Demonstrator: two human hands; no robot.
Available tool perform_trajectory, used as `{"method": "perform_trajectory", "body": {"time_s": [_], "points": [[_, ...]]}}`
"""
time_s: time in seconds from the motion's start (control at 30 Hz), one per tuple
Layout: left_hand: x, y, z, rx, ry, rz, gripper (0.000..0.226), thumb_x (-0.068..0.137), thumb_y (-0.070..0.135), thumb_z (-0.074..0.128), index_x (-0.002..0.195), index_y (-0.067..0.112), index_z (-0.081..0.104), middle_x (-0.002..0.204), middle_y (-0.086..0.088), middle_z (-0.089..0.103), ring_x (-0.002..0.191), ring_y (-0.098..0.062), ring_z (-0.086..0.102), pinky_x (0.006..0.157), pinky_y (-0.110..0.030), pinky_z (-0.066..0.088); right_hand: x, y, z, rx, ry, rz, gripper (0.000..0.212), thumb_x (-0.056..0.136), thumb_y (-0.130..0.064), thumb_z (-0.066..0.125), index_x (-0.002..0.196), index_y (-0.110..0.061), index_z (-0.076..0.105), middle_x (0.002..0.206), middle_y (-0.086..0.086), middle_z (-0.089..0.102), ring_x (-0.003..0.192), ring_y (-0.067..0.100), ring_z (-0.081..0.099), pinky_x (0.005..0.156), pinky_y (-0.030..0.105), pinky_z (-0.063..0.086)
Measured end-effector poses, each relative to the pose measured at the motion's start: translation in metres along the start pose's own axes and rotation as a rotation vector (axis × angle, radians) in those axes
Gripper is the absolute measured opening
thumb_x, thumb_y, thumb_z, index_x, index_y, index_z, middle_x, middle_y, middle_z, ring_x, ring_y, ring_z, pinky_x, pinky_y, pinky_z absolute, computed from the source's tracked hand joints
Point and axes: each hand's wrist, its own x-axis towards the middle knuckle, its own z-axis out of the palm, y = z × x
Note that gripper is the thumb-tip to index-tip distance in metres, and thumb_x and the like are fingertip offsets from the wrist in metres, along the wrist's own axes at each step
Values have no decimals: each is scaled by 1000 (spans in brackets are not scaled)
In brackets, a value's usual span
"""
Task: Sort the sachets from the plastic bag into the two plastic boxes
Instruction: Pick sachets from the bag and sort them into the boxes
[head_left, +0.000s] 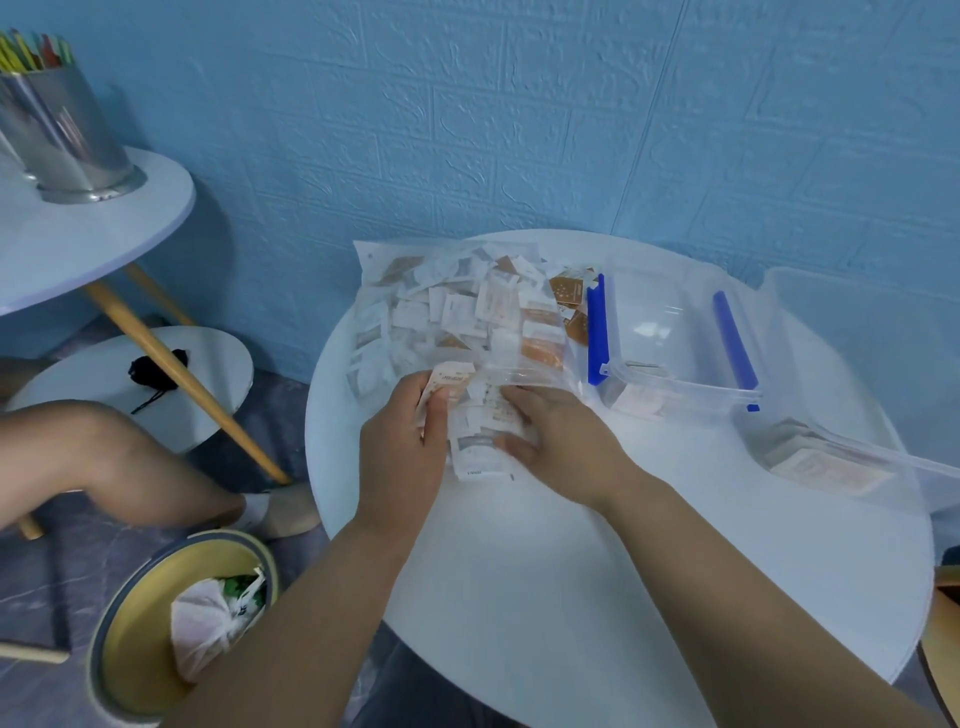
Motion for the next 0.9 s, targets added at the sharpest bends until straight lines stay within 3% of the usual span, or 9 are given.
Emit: {"method": "perform_trajectory", "body": {"time_s": [0.27, 0.43, 0.57, 0.63, 0.77, 0.9], "points": [[-6, 1, 1, -16, -3, -4, 23, 94, 15, 49, 112, 5, 60, 98, 11, 57, 90, -5, 54, 73, 7, 33, -3, -3, -17, 187, 105, 92, 35, 91, -28, 56, 126, -21, 57, 121, -1, 62, 105, 15, 58, 87, 22, 42], [-6, -1, 1, -23, 18, -18, 25, 95, 18, 48, 114, 6, 60, 100, 11, 57, 91, -4, 53, 74, 6, 34, 16, -9, -10, 119, 19, 168, 55, 80, -35, 68, 129, -16, 51, 129, 3, 50, 116, 19, 47, 94, 30, 42], [-7, -1, 0, -49, 33, -28, 26, 95, 19, 47, 115, 7, 59, 102, 13, 54, 94, -1, 52, 76, 7, 34, 23, -13, -17, 272, -17, 249, 62, 74, -25, 77, 129, -13, 50, 124, 0, 55, 103, 13, 53, 79, 21, 41], [-6, -2, 0, -53, 34, -24, 26, 95, 20, 47, 114, 8, 59, 102, 14, 54, 94, -1, 51, 75, 7, 34, 22, -11, -19, 327, -32, 275, 53, 75, -22, 76, 123, -15, 55, 119, -1, 59, 100, 15, 56, 77, 23, 44], [-4, -5, 2, -44, 45, -22, 25, 96, 20, 47, 114, 8, 59, 101, 14, 55, 93, -1, 52, 74, 7, 34, 12, -6, -28, 368, 20, 235, 22, 82, -23, 68, 102, -16, 67, 95, 3, 69, 78, 15, 60, 69, 27, 47], [-1, -3, 2, -81, 50, -62, 24, 96, 21, 48, 114, 11, 61, 101, 13, 58, 94, -2, 54, 77, 1, 39, -4, -8, -39, 371, 135, 171, 22, 85, -24, 66, 105, -17, 67, 93, 3, 70, 83, 16, 63, 79, 33, 51]]}}
